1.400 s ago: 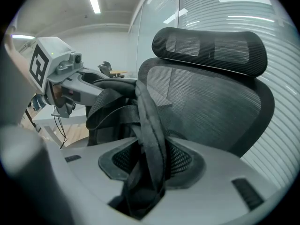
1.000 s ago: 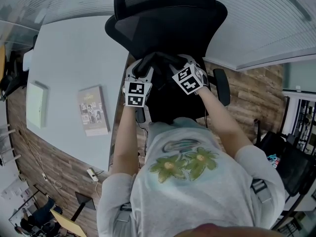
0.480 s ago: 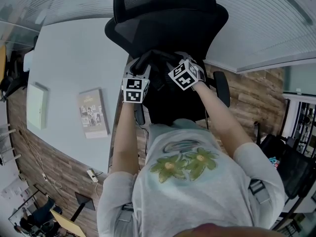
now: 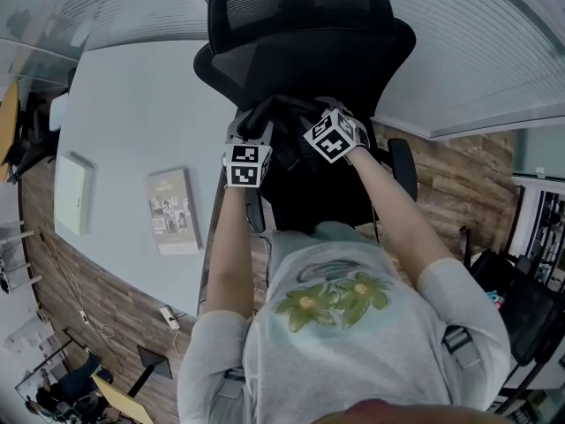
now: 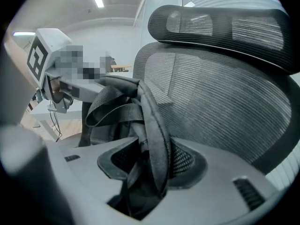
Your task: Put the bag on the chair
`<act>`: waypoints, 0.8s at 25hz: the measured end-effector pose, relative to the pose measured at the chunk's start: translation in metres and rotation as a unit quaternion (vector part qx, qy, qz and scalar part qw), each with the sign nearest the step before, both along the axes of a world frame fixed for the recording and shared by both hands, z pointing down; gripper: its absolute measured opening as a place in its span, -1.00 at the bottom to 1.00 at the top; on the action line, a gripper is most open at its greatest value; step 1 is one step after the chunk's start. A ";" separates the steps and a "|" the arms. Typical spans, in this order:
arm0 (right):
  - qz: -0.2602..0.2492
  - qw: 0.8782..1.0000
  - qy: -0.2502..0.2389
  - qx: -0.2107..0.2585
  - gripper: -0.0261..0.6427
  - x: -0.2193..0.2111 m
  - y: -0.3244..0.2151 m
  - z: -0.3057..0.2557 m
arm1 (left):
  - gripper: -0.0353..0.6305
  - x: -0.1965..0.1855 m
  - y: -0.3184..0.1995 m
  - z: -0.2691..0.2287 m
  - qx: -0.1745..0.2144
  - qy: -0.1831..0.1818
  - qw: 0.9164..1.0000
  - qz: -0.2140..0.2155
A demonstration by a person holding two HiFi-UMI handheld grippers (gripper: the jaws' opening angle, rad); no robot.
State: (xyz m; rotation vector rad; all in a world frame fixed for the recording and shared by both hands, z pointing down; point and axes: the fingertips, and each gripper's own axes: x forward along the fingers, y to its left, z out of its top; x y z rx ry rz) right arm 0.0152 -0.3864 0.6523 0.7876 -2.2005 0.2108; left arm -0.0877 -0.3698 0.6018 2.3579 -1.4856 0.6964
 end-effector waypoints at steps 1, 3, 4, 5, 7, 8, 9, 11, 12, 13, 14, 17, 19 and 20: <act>0.000 1.000 0.001 0.000 -0.38 -0.001 -0.002 0.001 | -0.33 -0.001 -0.002 0.001 -0.001 -0.001 1.000 -0.002; -0.001 1.000 0.005 0.001 -0.37 -0.003 -0.007 0.003 | -0.33 -0.003 -0.006 0.003 -0.004 -0.005 1.000 -0.009; -0.002 1.000 0.007 0.001 -0.37 -0.005 -0.008 0.004 | -0.33 -0.004 -0.008 0.005 -0.006 -0.007 1.000 -0.011; -0.002 1.000 0.010 0.002 -0.37 -0.006 -0.010 0.005 | -0.33 -0.005 -0.009 0.006 -0.008 -0.008 1.000 -0.014; -0.005 1.000 0.015 0.003 -0.36 -0.009 -0.014 0.008 | -0.33 -0.008 -0.013 0.010 -0.013 -0.009 1.000 -0.019; -0.008 1.000 0.018 0.004 -0.36 -0.010 -0.016 0.010 | -0.32 -0.010 -0.015 0.011 -0.017 -0.009 1.000 -0.022; -0.011 1.000 0.020 0.005 -0.36 -0.011 -0.019 0.011 | -0.32 -0.011 -0.018 0.013 -0.021 -0.010 0.999 -0.024; -0.015 1.000 0.022 0.007 -0.35 -0.012 -0.023 0.014 | -0.32 -0.012 -0.023 0.017 -0.030 -0.010 0.999 -0.025; -0.016 1.000 0.023 0.007 -0.35 -0.013 -0.024 0.015 | -0.32 -0.013 -0.024 0.018 -0.033 -0.011 0.999 -0.026; -0.017 1.000 0.025 0.008 -0.35 -0.014 -0.026 0.016 | -0.32 -0.014 -0.025 0.019 -0.035 -0.013 0.999 -0.027; -0.017 0.999 0.026 0.008 -0.35 -0.015 -0.027 0.017 | -0.31 -0.015 -0.027 0.020 -0.036 -0.016 0.999 -0.028; -0.019 0.999 0.029 0.012 -0.34 -0.017 -0.030 0.021 | -0.31 -0.017 -0.030 0.024 -0.035 -0.027 0.998 -0.033; -0.021 0.999 0.031 0.017 -0.34 -0.018 -0.033 0.023 | -0.31 -0.018 -0.033 0.028 -0.037 -0.031 0.998 -0.036; -0.022 0.999 0.032 0.019 -0.33 -0.019 -0.034 0.025 | -0.30 -0.019 -0.035 0.030 -0.037 -0.032 0.998 -0.036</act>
